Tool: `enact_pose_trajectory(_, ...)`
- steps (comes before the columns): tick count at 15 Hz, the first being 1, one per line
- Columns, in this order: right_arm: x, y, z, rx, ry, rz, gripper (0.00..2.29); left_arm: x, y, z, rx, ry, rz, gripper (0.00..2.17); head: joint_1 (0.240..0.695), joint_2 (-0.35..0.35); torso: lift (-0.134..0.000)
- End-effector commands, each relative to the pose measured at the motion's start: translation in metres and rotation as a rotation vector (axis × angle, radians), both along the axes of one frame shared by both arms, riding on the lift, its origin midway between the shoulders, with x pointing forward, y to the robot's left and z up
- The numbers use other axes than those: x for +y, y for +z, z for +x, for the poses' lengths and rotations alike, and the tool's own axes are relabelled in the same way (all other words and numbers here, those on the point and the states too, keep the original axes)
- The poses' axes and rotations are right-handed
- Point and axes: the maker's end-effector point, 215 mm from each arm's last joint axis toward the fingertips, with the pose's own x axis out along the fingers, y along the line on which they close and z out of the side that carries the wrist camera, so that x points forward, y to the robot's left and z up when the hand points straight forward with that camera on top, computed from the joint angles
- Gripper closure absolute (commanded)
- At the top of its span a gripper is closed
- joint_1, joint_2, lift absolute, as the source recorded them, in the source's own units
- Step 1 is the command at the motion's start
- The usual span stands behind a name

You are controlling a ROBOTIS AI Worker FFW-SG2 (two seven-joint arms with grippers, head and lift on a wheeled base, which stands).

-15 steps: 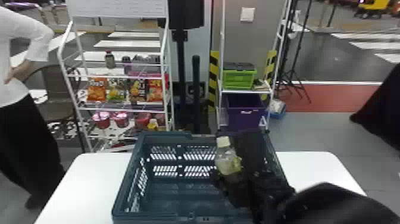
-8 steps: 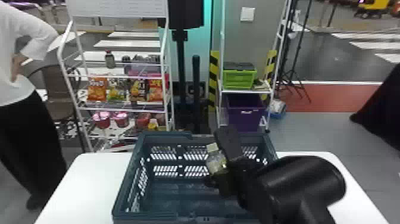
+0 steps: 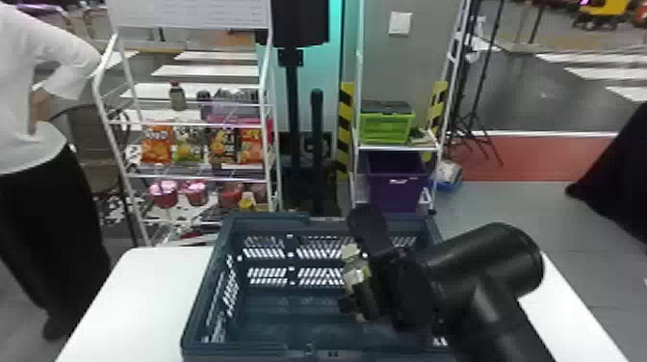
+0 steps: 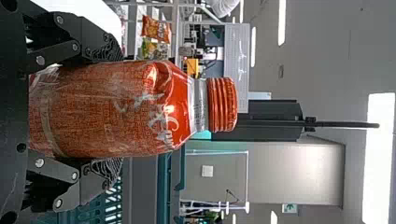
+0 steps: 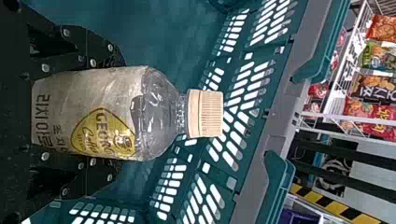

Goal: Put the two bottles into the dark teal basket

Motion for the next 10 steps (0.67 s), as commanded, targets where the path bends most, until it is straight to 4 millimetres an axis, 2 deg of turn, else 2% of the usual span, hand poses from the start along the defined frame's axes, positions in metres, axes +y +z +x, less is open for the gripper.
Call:
enact_pose_trajectory(1, 0.003, -0.001, -0.002, 0.010, 0.005, 0.007, 0.16, 0.001, -0.001, 0.000, 0.004, 0.000, 0.000, 2.03, 0.499, 0.000, 0.000)
enact_pose_trajectory(2, 0.003, -0.001, -0.002, 0.009, 0.006, 0.008, 0.00, 0.001, -0.001, 0.000, 0.004, 0.000, 0.000, 2.03, 0.499, 0.000, 0.000)
enact_pose_trajectory(5, 0.008, 0.002, -0.002, 0.001, 0.012, 0.024, 0.01, 0.001, 0.000, -0.001, 0.002, 0.001, -0.001, 2.03, 0.499, 0.000, 0.000)
enact_pose_trajectory(8, 0.021, 0.023, -0.001, -0.064, 0.030, 0.062, 0.02, 0.000, 0.000, -0.003, 0.003, -0.001, -0.001, 2.03, 0.499, 0.000, 0.000)
enact_pose_trajectory(10, 0.041, 0.042, -0.009, -0.148, 0.050, 0.131, 0.02, 0.000, 0.006, -0.005, -0.006, 0.002, -0.002, 2.03, 0.499, 0.000, 0.000)
